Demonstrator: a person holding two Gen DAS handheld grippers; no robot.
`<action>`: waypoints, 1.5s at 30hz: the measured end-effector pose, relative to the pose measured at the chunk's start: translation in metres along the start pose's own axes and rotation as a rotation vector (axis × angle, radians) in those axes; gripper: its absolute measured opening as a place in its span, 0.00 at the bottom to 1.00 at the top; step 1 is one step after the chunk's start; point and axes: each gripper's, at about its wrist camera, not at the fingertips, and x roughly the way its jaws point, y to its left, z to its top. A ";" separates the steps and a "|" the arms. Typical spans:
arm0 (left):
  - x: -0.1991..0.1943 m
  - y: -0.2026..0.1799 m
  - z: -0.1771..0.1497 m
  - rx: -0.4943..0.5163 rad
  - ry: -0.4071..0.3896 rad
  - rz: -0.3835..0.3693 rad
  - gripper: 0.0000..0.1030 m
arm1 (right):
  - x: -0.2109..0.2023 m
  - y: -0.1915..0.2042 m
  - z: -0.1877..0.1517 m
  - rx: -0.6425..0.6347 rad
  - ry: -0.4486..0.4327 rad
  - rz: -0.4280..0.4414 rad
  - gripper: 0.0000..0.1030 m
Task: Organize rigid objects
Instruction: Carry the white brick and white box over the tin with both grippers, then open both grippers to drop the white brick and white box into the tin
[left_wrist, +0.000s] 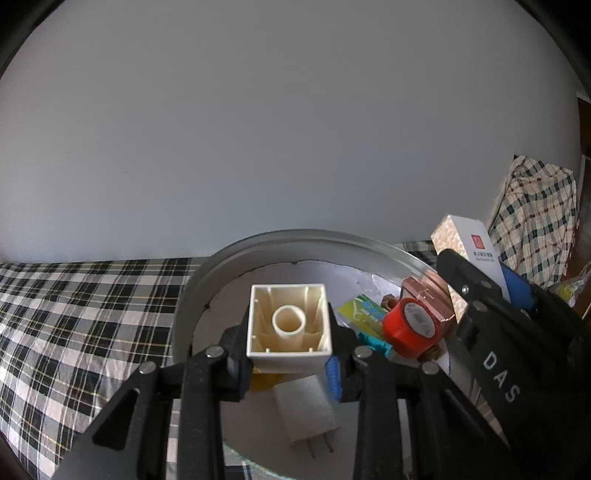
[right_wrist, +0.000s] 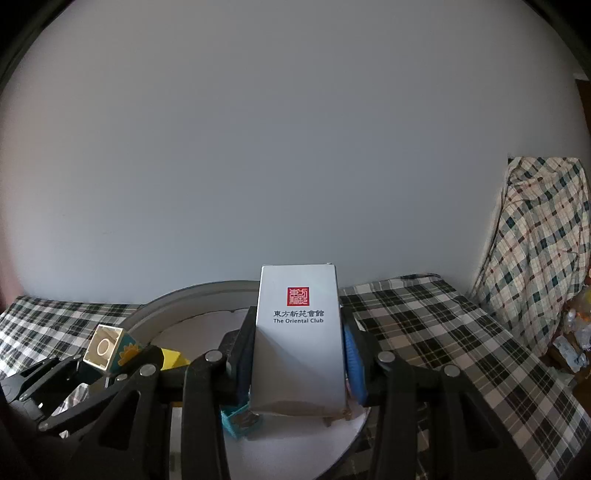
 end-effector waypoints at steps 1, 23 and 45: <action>0.002 -0.002 0.001 0.002 0.001 0.001 0.29 | 0.001 -0.001 0.001 0.003 0.002 -0.003 0.43; 0.014 0.009 0.032 -0.059 0.018 -0.063 0.29 | 0.012 -0.029 0.016 0.112 0.024 0.050 0.43; 0.057 -0.015 0.053 0.027 0.172 -0.025 0.29 | 0.057 -0.012 0.053 0.011 0.141 0.080 0.43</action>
